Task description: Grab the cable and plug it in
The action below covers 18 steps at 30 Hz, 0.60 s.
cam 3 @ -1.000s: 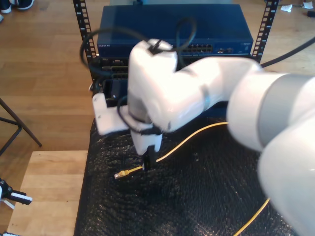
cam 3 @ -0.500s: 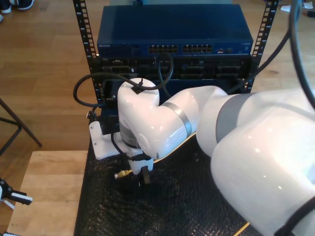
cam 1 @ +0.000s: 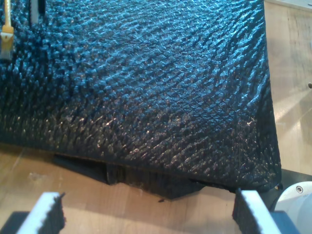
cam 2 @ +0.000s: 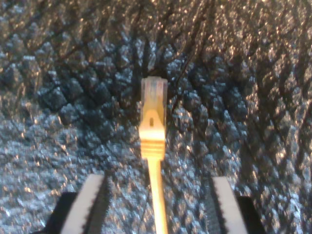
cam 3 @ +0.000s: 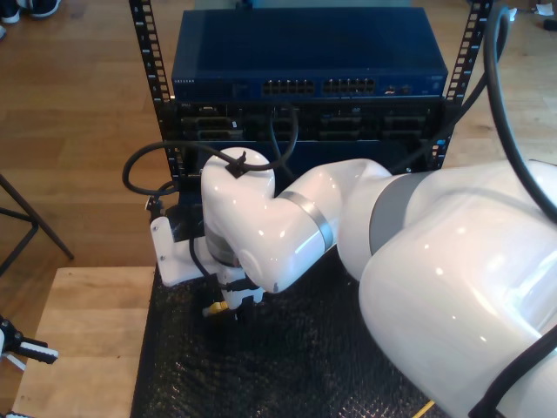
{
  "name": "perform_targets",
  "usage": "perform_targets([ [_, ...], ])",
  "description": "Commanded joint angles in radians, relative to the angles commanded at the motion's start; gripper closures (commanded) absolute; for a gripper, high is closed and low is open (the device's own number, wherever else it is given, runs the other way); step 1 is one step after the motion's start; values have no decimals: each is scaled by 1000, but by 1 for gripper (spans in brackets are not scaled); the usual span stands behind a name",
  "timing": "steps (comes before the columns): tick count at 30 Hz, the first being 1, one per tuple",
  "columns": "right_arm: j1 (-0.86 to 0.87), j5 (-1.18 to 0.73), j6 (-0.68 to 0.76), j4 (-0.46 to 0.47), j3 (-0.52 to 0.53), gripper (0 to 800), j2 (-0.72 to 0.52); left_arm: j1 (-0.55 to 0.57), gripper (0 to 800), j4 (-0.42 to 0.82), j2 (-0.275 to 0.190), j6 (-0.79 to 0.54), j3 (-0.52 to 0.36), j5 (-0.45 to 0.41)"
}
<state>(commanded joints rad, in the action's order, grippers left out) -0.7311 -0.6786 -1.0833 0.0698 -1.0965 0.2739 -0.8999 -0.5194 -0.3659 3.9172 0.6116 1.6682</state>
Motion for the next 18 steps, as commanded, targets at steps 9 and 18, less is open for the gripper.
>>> perform_targets([
  [9,-2,2,0,-2,-2,382,0,0,0,0,0,2,0,0],
  [18,-8,2,2,-2,8,431,2,0,0,0,0,0,0,0],
])
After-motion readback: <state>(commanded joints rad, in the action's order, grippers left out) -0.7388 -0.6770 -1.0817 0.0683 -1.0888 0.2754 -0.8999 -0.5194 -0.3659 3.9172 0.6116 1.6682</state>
